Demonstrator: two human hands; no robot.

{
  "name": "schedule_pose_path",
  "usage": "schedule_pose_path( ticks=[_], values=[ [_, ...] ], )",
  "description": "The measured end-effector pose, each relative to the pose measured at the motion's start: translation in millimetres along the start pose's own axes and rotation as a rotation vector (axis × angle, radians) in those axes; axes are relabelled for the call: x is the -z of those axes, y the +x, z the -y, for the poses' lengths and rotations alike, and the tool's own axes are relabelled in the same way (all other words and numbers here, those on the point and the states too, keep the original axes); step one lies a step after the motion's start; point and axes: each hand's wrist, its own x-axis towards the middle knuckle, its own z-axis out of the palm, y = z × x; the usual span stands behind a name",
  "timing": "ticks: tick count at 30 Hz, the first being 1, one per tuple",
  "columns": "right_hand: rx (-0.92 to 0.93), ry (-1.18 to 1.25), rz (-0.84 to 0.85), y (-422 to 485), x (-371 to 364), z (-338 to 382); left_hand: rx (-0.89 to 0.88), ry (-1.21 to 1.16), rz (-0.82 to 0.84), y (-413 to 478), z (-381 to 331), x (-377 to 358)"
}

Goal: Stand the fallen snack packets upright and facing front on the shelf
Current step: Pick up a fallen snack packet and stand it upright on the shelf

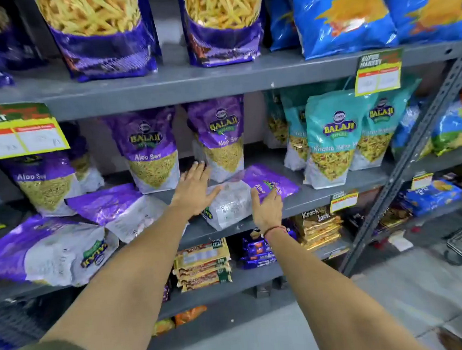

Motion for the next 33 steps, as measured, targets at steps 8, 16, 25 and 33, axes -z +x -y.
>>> schedule_pose_path(
  ticks=[8,16,25,33],
  values=[
    [-0.481,0.426,-0.024,24.7,-26.6,5.9,0.322,-0.354,0.373,27.4,-0.5,-30.0],
    [-0.589,0.791,0.189,47.2,-20.2,1.9,0.347,-0.777,0.453,41.6,13.9,-40.2],
    [-0.448,0.917,0.656,37.9,6.9,-10.0,0.436,-1.344,0.800,35.5,2.6,-48.2],
    [-0.219,0.981,0.678,25.4,24.7,-35.8,0.273,-1.638,0.513,37.5,-19.1,-35.4]
  ],
)
